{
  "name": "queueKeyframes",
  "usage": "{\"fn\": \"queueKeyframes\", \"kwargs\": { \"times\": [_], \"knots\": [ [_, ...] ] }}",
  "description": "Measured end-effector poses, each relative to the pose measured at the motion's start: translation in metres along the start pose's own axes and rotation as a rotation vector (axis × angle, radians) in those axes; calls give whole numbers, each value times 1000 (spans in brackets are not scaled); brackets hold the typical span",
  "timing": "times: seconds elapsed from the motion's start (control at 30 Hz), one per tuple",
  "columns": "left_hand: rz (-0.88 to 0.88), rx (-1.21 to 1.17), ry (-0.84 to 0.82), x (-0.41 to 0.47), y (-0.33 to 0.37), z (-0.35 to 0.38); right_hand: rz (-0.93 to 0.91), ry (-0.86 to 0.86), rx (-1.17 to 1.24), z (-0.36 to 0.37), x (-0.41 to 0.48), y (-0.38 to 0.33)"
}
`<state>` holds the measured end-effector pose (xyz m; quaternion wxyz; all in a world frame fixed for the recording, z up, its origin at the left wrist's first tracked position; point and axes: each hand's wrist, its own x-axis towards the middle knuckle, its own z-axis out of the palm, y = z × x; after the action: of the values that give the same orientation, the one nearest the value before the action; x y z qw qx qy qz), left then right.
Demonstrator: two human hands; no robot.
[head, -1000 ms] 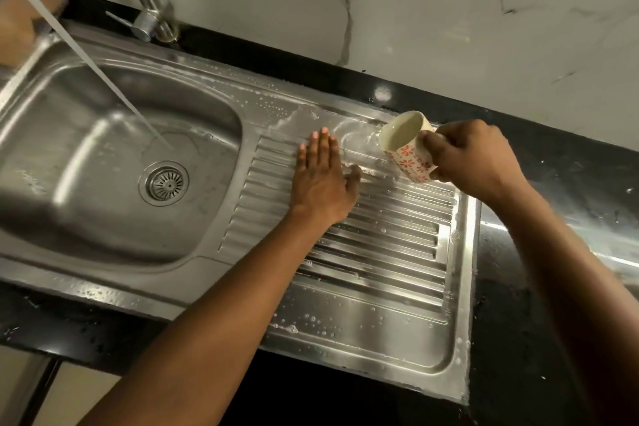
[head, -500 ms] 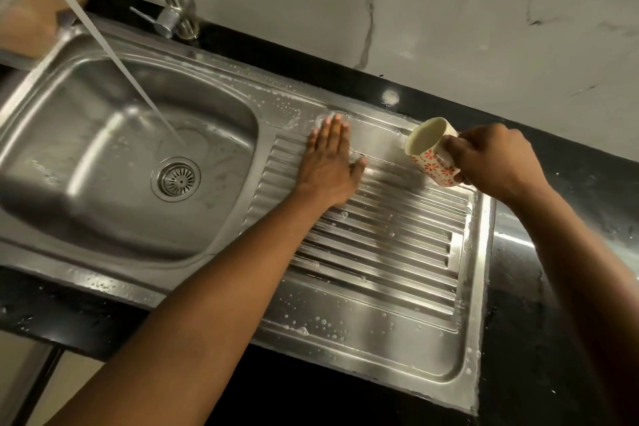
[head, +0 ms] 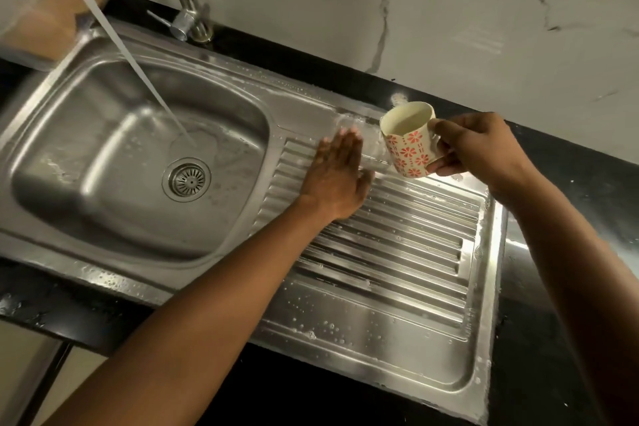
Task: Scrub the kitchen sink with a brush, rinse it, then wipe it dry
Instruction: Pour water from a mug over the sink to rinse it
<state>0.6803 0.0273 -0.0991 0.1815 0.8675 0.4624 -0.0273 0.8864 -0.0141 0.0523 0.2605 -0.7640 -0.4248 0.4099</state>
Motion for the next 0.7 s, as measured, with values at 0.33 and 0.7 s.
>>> {"fn": "queueKeyframes", "kwargs": {
  "times": [0.33, 0.7],
  "knots": [
    [142, 89, -7, 45, 37, 13, -86, 150, -456, -31, -2, 10],
    [44, 39, 81, 49, 12, 1, -221, 134, -724, -3, 32, -17]
  ]
}}
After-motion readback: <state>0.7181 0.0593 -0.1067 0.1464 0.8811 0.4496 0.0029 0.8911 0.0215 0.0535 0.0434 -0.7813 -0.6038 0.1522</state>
